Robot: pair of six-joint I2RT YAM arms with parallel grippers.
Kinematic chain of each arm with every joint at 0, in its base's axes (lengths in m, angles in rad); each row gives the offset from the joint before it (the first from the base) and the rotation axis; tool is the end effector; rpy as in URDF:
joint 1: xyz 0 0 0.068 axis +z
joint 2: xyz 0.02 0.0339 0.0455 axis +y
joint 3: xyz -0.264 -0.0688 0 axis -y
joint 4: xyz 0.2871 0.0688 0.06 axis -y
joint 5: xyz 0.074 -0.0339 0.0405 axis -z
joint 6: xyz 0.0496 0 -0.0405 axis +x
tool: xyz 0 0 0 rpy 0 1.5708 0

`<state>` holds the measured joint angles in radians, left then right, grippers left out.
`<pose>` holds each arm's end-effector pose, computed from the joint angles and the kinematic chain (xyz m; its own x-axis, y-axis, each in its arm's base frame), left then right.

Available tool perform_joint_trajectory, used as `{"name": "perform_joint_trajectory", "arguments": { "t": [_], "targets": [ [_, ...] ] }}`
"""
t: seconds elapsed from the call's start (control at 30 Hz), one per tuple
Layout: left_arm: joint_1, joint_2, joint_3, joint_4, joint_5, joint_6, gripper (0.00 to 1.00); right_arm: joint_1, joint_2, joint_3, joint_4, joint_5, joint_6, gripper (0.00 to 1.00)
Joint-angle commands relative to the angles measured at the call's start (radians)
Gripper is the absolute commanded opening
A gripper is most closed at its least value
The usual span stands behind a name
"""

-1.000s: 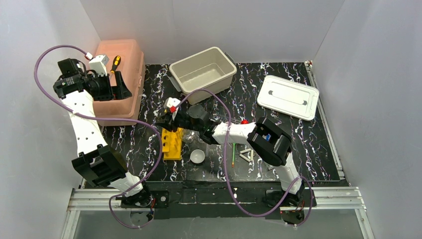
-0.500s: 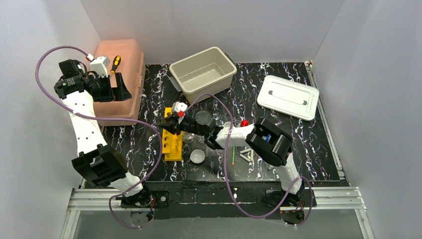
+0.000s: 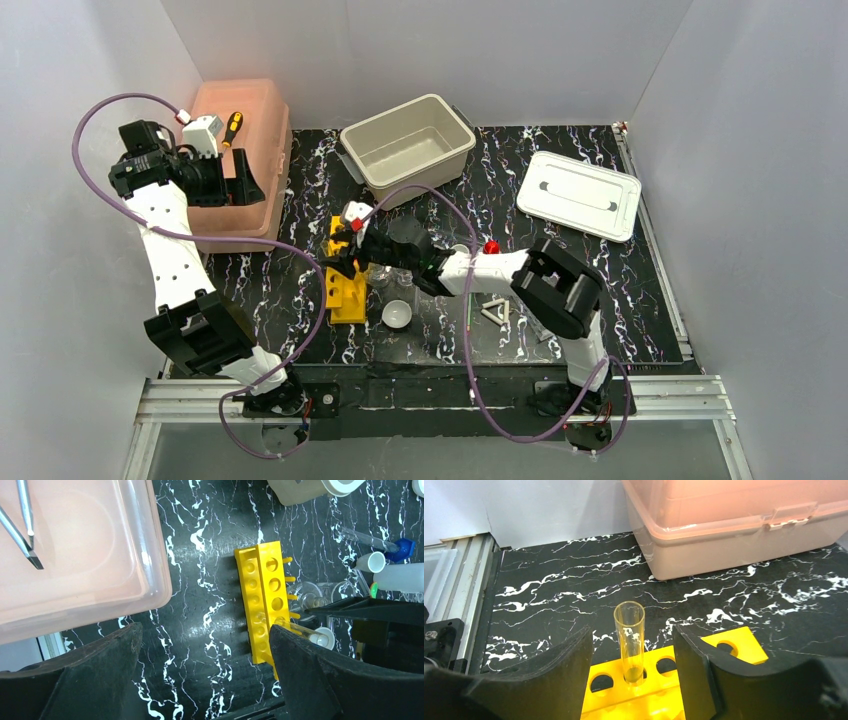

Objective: Organize the chemistry lab equipment
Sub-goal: Adjust the test tube rack at the center of the board.

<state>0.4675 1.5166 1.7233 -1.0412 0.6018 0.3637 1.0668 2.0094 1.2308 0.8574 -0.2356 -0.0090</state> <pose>0.3265 0.1334 0.4096 -0.6296 0.0106 -0.7768 0.2053 0.9666 -0.1531 0.2316 0.4438 0.2032 0.0467 0.0665 -0.9967 -0.9635 0.2664 -0.0273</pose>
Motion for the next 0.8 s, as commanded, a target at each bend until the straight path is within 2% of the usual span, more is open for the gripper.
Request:
{"name": "perform_joint_trajectory", "arguments": {
  "t": [0.0,0.1,0.3,0.37,0.6,0.7,0.77],
  "targets": [
    [0.0,-0.001,0.054,-0.093,0.027,0.041,0.98,0.002,-0.136,0.055,-0.166,0.041,-0.052,0.68],
    [0.001,-0.002,0.053,-0.092,0.032,0.041,0.98,0.002,-0.202,0.029,-0.256,0.052,-0.061,0.67],
    [0.0,-0.015,0.053,-0.081,0.039,0.034,0.98,0.002,-0.297,0.003,-0.561,0.075,-0.081,0.46],
    [0.0,-0.02,0.052,-0.079,0.039,0.032,0.98,0.002,-0.322,-0.044,-0.592,0.068,-0.053,0.41],
    [0.001,-0.043,0.02,-0.064,0.047,0.024,0.98,0.026,-0.321,-0.108,-0.644,0.001,0.003,0.37],
    [0.0,-0.042,0.02,-0.062,0.046,0.021,1.0,0.034,-0.3,-0.11,-0.653,-0.016,-0.001,0.27],
    [0.001,-0.041,0.023,-0.062,0.047,0.02,0.99,0.036,-0.277,-0.109,-0.65,-0.021,-0.003,0.26]
  ]
}}
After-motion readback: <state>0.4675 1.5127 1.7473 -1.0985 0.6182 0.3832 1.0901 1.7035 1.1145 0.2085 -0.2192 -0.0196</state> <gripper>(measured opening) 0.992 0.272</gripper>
